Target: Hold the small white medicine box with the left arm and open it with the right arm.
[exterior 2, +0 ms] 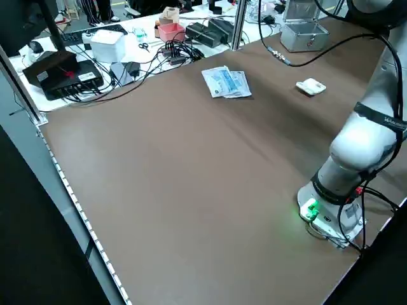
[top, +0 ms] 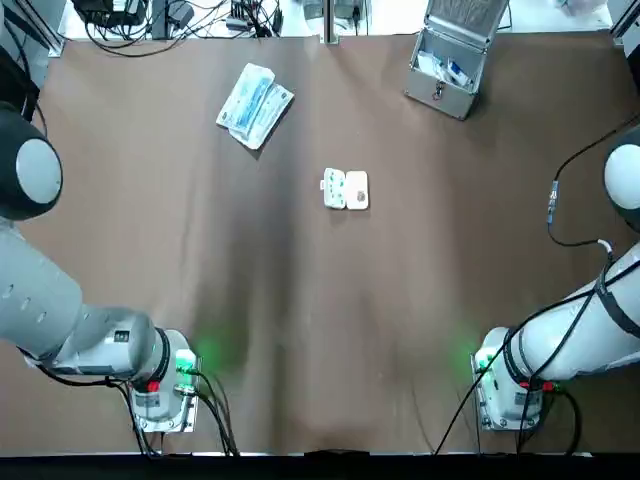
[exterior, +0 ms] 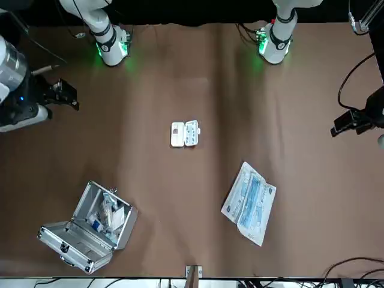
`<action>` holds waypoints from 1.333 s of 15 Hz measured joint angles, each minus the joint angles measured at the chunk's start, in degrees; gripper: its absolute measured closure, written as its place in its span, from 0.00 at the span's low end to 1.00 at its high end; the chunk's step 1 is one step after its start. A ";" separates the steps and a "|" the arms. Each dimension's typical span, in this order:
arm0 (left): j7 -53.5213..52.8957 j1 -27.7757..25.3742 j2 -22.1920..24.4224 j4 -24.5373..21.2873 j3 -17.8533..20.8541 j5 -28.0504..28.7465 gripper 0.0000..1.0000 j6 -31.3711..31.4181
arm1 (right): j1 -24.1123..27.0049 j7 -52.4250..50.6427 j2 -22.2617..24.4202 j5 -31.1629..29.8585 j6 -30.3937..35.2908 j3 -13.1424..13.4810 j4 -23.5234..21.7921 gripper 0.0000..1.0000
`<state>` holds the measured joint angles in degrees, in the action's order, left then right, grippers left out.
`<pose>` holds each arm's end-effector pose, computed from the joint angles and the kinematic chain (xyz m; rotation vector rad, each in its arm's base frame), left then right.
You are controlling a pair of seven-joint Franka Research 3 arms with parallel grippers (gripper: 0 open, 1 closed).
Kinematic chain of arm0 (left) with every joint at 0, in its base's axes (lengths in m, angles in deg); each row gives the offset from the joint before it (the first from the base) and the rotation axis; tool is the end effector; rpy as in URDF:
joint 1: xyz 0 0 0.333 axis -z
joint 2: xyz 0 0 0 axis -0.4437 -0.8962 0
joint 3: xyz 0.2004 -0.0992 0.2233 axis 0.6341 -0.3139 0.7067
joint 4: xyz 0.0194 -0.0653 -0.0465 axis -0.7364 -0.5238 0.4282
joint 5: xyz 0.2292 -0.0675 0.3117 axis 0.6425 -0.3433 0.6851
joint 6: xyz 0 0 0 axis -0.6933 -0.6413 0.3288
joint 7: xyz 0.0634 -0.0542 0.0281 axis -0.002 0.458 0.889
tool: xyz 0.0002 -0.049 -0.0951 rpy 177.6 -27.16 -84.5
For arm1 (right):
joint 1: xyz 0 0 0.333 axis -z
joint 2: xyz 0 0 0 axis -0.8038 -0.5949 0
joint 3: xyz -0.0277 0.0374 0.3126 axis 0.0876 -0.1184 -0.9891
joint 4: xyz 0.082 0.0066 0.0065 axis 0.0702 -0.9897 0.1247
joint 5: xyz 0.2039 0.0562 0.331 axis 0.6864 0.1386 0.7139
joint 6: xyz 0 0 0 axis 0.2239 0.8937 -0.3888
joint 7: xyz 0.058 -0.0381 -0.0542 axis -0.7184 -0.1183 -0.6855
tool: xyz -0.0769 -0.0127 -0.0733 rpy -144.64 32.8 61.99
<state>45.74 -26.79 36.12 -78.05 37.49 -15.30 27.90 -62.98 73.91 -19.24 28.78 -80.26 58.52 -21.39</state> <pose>0.6049 -0.0041 0.6176 3.0305 0.1385 0.0479 0.5789 0.1021 0.6606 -3.0439 -0.2691 0.0933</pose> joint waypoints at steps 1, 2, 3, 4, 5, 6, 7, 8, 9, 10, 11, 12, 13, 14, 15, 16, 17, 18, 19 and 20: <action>0.00 -2.30 0.50 -0.55 -2.31 0.03 0.00 0.48 | 0.53 0.01 0.46 -0.05 0.01 -0.15 -0.63 0.00; 0.00 -3.87 1.04 -1.25 -3.89 0.04 0.00 1.21 | 0.90 0.01 0.87 -0.08 0.01 -0.15 -1.28 0.00; 0.00 -4.54 1.43 -1.79 -4.64 0.07 0.00 1.63 | 1.18 0.01 1.21 -0.19 0.01 -0.10 -1.90 0.00; -0.01 -4.66 1.64 -2.14 -4.94 0.32 0.00 1.84 | 1.32 0.02 1.46 -0.41 0.01 0.07 -2.29 0.00; -0.01 -4.65 1.73 -2.42 -5.20 0.75 0.00 2.01 | 1.33 0.04 1.72 -0.58 0.02 0.40 -2.65 0.00; -0.01 -4.64 1.72 -2.55 -5.37 1.06 0.00 2.09 | 1.33 0.04 1.98 -0.65 0.03 0.80 -2.93 0.00; -0.01 -4.66 1.72 -2.65 -5.39 1.21 0.00 2.16 | 1.33 0.06 2.28 -0.67 0.08 1.21 -3.15 0.00; -0.01 -4.72 1.72 -2.67 -5.38 1.30 0.00 2.19 | 1.33 0.22 2.68 -0.70 0.14 1.66 -3.39 0.00; -0.09 -4.81 1.72 -2.67 -5.37 1.35 0.00 2.23 | 1.33 0.35 3.13 -0.71 0.19 2.11 -3.67 0.00; -0.26 -4.87 1.73 -2.67 -5.35 1.39 0.00 2.28 | 1.33 0.41 3.59 -0.71 0.17 2.43 -4.09 0.00; -0.40 -4.88 1.72 -2.67 -5.34 1.65 0.00 2.34 | 1.33 0.52 4.07 -0.71 0.05 2.60 -4.74 0.00; -0.50 -4.87 1.73 -2.68 -5.38 2.62 0.00 2.38 | 1.34 0.63 4.42 -0.72 -0.39 2.72 -5.54 0.00; -0.61 -4.83 1.72 -2.68 -5.45 3.76 0.00 2.41 | 1.45 0.64 4.62 -0.79 -1.05 2.86 -6.38 0.00; -0.63 -4.73 1.72 -2.68 -5.56 4.68 0.00 2.42 | 1.80 0.64 4.63 -0.83 -1.60 2.98 -7.01 0.00; -0.62 -4.59 1.73 -2.68 -5.74 5.18 0.00 2.45 | 2.27 0.64 4.63 -0.83 -1.95 3.02 -7.53 0.00; -0.56 -4.51 1.74 -2.68 -6.08 5.35 0.00 2.46 | 2.57 0.64 4.63 -0.84 -2.11 3.02 -7.84 0.00; -0.52 -4.51 1.78 -2.68 -6.63 5.38 0.00 2.46 | 2.67 0.64 4.63 -0.83 -2.13 3.02 -7.96 0.00; -0.42 -4.50 1.86 -2.68 -7.23 5.40 0.00 2.46 | 2.73 0.64 4.63 -0.83 -2.13 3.02 -7.98 0.00; -0.21 -4.42 2.15 -2.68 -8.05 5.48 0.00 2.45 | 3.08 0.64 4.63 -0.84 -2.18 3.04 -7.99 0.00; -0.21 -4.36 2.29 -2.68 -8.17 5.49 0.00 2.45 | 3.37 0.64 4.64 -0.84 -2.32 3.05 -7.99 0.00</action>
<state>45.54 -31.15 38.41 -80.72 29.33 -9.81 30.35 -59.61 74.55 -14.60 27.94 -82.58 61.57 -29.38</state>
